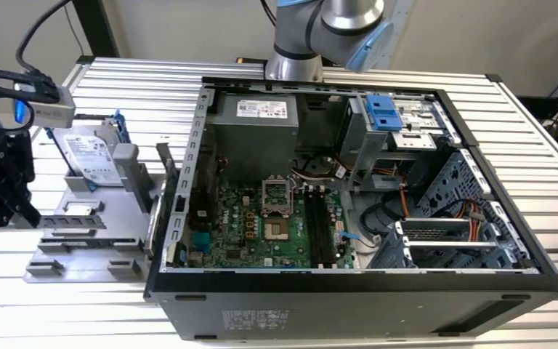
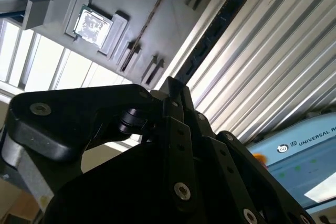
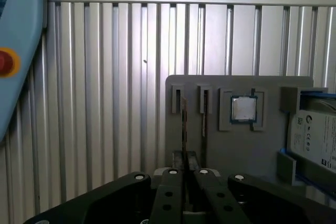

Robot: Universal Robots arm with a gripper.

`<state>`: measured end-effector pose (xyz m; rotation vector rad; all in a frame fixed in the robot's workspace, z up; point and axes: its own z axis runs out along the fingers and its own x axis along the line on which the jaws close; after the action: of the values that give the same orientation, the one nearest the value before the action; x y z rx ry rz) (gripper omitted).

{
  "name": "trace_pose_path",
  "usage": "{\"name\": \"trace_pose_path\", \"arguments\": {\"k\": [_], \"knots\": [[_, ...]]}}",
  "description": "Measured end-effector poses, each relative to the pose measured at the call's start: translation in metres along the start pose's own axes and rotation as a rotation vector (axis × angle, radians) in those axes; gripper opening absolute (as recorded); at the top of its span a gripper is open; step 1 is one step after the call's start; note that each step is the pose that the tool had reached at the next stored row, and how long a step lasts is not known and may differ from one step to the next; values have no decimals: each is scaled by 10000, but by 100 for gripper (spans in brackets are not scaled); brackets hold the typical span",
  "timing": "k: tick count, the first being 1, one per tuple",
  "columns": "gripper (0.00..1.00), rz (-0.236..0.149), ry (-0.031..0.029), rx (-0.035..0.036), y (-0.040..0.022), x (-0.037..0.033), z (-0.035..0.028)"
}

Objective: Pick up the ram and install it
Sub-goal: 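Pick up the ram and move it above insertion slot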

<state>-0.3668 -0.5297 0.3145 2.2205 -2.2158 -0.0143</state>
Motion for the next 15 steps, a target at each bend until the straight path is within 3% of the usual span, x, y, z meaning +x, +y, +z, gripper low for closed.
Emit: {"name": "trace_pose_path", "arguments": {"k": [9,15], "knots": [[0,15,0,0,1,0,-102],[0,36,0,0,2,0,-204]]}}
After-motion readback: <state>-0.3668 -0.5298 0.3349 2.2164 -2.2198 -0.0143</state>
